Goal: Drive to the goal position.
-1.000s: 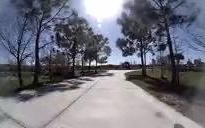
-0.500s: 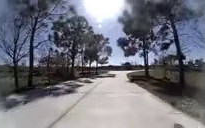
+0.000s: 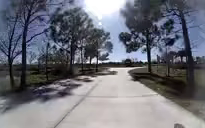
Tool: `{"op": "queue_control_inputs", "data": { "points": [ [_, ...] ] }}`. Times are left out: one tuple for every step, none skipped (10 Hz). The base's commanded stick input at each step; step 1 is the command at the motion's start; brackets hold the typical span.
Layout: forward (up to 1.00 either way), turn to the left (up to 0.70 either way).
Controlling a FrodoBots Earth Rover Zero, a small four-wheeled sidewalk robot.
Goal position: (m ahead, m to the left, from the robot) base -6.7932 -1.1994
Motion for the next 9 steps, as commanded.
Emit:
{"op": "queue_control_inputs", "data": {
  "points": [
    [0.4,0.0],
    [0.31,0.0],
    [0.22,0.0],
    [0.13,0.0],
    [0.04,0.0],
    [0.0,0.0],
    [0.0,0.0],
    [0.0,0.0],
    [0.0,0.0]
  ]
}}
